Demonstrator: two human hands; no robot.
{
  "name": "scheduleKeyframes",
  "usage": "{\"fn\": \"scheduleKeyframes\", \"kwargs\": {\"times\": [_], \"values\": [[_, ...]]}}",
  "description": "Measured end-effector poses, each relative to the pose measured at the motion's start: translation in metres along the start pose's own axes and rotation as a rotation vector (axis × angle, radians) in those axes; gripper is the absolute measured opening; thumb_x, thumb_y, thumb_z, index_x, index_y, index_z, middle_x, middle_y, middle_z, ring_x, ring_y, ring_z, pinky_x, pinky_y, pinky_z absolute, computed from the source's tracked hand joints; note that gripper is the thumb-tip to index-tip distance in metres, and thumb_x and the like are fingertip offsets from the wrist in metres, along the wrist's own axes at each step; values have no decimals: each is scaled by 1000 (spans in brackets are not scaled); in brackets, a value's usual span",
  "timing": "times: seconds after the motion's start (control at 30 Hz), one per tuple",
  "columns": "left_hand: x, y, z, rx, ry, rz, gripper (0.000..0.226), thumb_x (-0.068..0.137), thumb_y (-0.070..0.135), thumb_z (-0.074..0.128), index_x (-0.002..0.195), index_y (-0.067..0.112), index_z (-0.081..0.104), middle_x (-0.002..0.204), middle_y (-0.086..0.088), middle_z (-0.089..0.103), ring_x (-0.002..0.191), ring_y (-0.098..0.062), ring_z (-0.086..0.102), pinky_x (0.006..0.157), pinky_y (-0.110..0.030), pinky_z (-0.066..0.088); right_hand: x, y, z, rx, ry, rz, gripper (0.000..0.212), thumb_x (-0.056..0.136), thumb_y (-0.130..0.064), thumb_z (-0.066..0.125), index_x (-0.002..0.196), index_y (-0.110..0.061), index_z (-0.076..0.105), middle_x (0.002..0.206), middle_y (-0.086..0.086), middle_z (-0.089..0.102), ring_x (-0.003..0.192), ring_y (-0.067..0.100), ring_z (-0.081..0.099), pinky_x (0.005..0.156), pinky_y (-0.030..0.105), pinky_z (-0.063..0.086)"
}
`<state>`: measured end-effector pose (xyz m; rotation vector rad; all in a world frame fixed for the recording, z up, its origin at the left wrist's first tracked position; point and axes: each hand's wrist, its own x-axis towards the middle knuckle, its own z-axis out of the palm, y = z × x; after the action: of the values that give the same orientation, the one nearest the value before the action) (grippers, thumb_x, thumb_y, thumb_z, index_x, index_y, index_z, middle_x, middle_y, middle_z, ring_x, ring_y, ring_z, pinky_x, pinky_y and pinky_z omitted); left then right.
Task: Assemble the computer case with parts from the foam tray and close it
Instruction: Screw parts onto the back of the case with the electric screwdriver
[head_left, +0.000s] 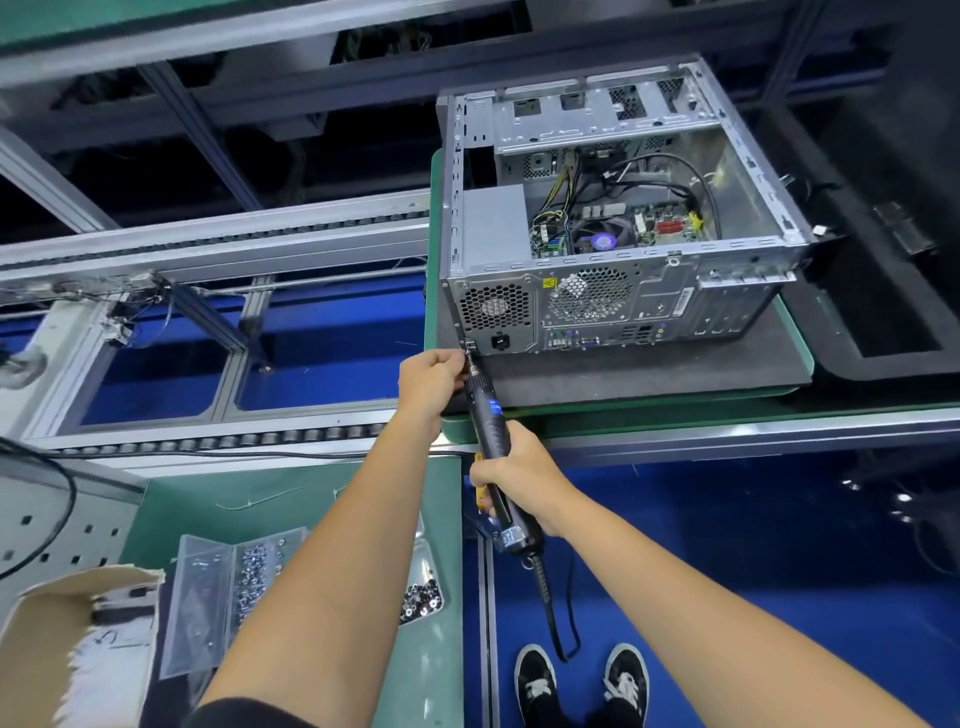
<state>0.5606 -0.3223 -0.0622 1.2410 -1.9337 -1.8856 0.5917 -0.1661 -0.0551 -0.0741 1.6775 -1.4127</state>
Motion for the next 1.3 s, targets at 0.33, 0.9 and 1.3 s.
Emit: {"fn": "scheduleKeyframes", "kwargs": {"times": [0.33, 0.9, 1.3], "values": [[0, 5, 5, 41, 22, -20, 9, 88, 17, 65, 80, 17, 68, 90, -5, 69, 84, -20, 62, 84, -34, 55, 0, -4, -2, 14, 4, 6, 42, 75, 0, 63, 111, -4, 42, 84, 18, 53, 50, 23, 53, 50, 34, 50], [1, 5, 9, -6, 25, -23, 11, 89, 9, 60, 84, 14, 68, 89, -4, 67, 79, -15, 59, 73, -26, 52, 2, -4, -2, 14, 14, 7, 42, 72, -2, 64, 109, -6, 44, 84, 16, 54, 51, 22, 55, 53, 34, 49], [0, 4, 9, 8, 13, -9, 17, 90, 7, 56, 84, 17, 68, 96, -5, 68, 81, -15, 59, 69, -23, 51, -3, -10, -6, 30, 1, 26, 35, 75, 2, 62, 104, -6, 44, 80, 17, 51, 49, 22, 52, 53, 35, 49]]}}
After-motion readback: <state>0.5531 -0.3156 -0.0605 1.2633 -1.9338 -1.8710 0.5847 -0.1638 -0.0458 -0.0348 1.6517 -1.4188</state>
